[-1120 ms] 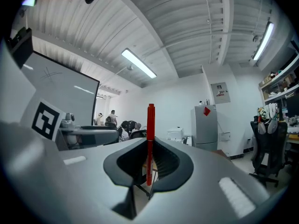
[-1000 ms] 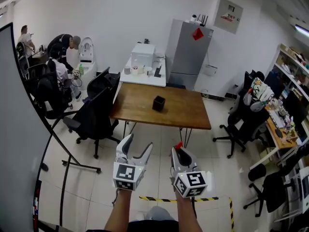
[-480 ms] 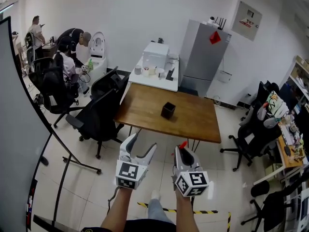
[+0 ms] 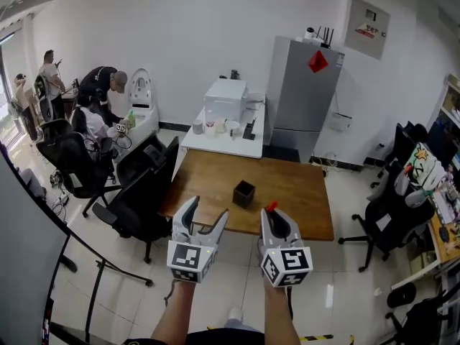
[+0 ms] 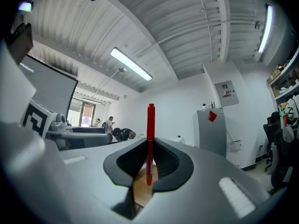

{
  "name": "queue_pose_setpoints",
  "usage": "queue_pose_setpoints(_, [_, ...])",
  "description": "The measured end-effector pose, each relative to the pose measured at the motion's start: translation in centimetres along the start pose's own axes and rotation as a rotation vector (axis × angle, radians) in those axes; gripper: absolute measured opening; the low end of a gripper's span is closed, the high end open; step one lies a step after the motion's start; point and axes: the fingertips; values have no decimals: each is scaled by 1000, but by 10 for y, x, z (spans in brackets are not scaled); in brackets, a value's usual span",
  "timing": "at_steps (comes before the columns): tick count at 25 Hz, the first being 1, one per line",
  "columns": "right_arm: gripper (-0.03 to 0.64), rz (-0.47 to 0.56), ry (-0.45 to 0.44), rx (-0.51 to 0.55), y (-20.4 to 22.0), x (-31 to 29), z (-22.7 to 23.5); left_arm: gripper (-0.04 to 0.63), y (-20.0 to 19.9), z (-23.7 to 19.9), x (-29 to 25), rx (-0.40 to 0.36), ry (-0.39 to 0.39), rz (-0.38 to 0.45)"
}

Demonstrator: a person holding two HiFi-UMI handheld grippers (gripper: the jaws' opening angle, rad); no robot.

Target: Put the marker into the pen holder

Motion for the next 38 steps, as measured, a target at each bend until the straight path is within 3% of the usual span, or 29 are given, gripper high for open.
queue_pose_setpoints(4, [38, 0, -43, -6, 12, -35, 24, 321, 13, -1, -49, -68, 5, -63])
queue_pose_setpoints(15, [38, -62, -97, -55, 56, -111, 49, 321, 36, -35, -119, -48, -25, -120])
queue_pose_setpoints(23, [38, -65, -46, -31, 54, -186, 76, 319, 34, -70, -200, -29, 64, -111])
queue_pose_setpoints(29, [38, 0, 13, -3, 27, -250, 100, 319, 7, -118, -250, -36, 81, -48])
queue_pose_setpoints(38, [38, 10, 36, 14, 28, -305, 108, 319, 24, -174, -290, 16, 65, -66])
Point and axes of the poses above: the fingertips, and each gripper's own axes: x backward along the fingers, z to its right, y out of its underside, and after that the axes turned 13 degrees about x, right-handed
